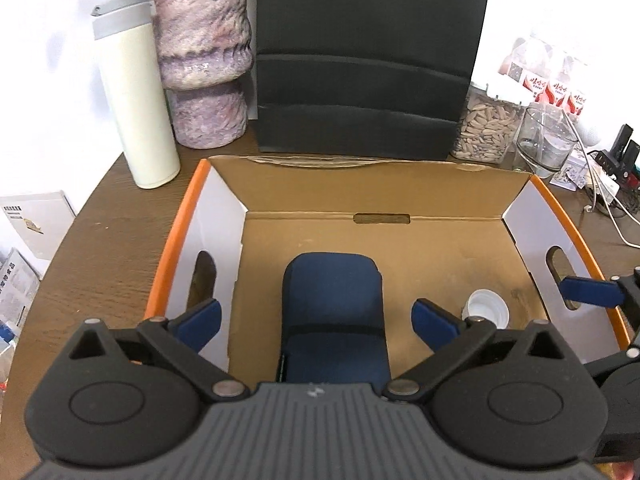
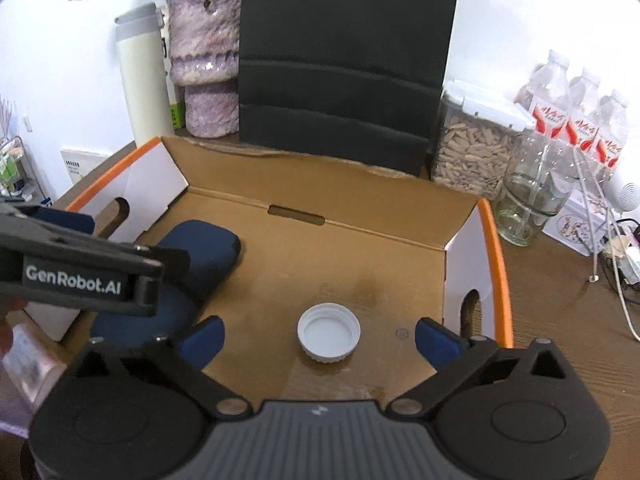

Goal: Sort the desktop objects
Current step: 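Open both grippers to release the pouch and cap in the box, then move both grippers back to the table and grasp the plush sheep with the right gripper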

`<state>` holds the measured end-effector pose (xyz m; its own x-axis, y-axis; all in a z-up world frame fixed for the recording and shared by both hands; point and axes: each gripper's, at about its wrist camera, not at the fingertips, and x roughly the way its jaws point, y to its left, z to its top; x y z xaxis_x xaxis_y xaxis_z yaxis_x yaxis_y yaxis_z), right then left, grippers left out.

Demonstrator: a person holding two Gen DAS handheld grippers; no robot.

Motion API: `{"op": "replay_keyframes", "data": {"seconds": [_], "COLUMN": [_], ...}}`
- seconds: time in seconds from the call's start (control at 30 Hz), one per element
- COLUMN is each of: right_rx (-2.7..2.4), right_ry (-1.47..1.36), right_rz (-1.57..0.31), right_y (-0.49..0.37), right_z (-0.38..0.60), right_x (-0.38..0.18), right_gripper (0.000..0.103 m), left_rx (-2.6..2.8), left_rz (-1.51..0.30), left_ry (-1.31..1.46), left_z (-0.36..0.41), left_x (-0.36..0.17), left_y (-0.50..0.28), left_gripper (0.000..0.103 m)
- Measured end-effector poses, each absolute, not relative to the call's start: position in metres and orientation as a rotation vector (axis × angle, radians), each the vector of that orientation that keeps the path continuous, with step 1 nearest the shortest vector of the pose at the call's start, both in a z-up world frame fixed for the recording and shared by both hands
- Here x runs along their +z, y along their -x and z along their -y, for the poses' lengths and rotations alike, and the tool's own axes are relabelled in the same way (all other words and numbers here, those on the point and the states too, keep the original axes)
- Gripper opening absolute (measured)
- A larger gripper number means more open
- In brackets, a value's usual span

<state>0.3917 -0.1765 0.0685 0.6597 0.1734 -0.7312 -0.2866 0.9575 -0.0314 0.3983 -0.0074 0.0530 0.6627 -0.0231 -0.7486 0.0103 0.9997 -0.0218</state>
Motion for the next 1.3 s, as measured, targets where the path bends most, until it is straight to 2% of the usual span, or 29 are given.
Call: {"op": "replay_keyframes", "data": {"seconds": [0.37,0.73,1.07,1.3], "right_rx": [0.270,0.290,0.287,0.264], "right_ry": [0.126,0.127,0.180,0.121], "right_rz": [-0.742,-0.629,-0.557,-0.591], "right_y": [-0.344,-0.260,-0.181,-0.145], "right_z": [0.183,0.192,0.198,0.207], "right_x": [0.103,0.129,0.103,0.069], "right_gripper": [0.103,0.103,0.103,0.103], "left_rx": [-0.023,-0.062,-0.075,-0.061], "left_rz": [-0.759,-0.660,-0.598,-0.565], "left_ry": [0.013,0.023,0.043,-0.013], "left_z": [0.006,0.000,-0.010,-0.005], "left_x": [0.086,0.109,0.093,0.073], "left_y": [-0.348,-0.269,-0.201,-0.164], "left_gripper": [0.103,0.103,0.103,0.103]}}
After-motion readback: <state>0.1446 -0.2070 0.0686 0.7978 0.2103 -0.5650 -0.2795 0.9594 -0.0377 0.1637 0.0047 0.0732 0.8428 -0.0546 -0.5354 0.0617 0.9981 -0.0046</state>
